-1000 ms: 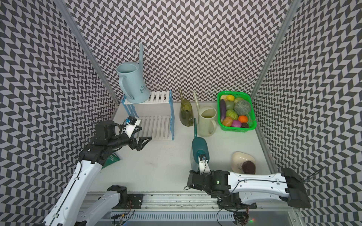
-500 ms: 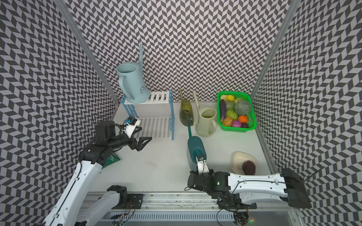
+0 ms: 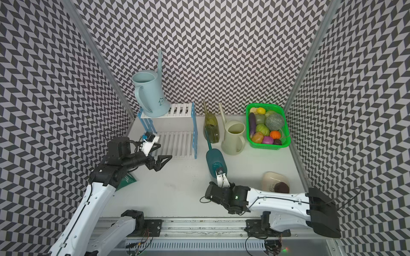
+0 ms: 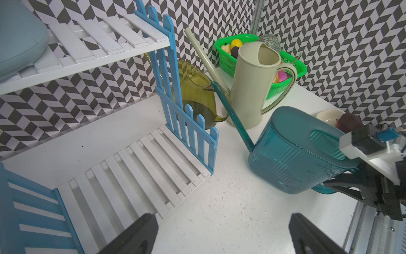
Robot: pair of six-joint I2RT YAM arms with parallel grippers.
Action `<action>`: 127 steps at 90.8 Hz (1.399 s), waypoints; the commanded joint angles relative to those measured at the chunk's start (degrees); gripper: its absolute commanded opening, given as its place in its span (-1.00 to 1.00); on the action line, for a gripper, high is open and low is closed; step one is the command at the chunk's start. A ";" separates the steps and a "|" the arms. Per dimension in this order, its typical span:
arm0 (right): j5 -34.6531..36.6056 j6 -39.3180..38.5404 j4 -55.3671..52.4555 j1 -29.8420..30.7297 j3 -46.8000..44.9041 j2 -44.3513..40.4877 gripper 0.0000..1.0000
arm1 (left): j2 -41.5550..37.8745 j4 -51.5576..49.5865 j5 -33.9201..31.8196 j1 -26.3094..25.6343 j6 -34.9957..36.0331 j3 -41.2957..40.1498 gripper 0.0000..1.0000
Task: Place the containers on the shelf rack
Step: Move the container to the center of the board.
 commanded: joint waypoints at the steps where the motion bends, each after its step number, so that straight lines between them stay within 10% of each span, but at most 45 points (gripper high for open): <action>1: 0.39 -3.09 5.38 -1.97 4.40 2.35 -0.46 | -1.00 0.80 1.01 -0.35 0.43 -0.42 1.00; 41: -4.22 -4.10 7.31 -4.09 5.04 4.46 0.09 | -0.55 0.52 1.40 -0.44 1.11 -0.92 1.00; 127: 6.57 -18.31 52.44 1.80 -27.71 -16.14 0.06 | -1.62 0.83 0.78 -0.69 0.73 -2.69 1.00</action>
